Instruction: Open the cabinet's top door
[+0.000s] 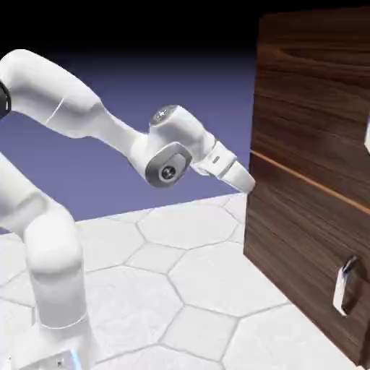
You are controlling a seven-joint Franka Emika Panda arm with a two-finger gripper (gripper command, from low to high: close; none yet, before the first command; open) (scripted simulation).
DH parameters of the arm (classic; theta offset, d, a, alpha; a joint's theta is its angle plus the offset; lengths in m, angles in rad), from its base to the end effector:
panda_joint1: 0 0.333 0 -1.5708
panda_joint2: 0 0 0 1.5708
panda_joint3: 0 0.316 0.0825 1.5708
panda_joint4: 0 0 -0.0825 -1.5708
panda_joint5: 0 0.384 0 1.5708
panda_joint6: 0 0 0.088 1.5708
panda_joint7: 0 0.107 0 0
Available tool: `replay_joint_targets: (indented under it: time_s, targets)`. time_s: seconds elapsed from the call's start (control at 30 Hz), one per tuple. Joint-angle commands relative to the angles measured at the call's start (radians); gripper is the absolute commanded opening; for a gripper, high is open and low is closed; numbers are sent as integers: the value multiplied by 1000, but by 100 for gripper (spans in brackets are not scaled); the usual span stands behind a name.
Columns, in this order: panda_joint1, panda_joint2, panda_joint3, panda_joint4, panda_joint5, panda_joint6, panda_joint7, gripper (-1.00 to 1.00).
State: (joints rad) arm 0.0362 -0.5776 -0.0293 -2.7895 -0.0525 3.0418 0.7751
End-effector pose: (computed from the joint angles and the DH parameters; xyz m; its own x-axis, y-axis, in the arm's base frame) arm 0.3919 0.0064 0.4718 0.5114 -0.6644 0.5450 -0.4407 -0.7472 -0.4974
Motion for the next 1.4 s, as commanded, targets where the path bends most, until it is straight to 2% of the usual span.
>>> replay_joint_targets:
  time_s: [0.0, 1.37]
  targets:
    - [20, -6, -24, 17, -44, 4, 28, 0]
    - [842, -263, -1020, 715, -1827, 168, 1189, 0]
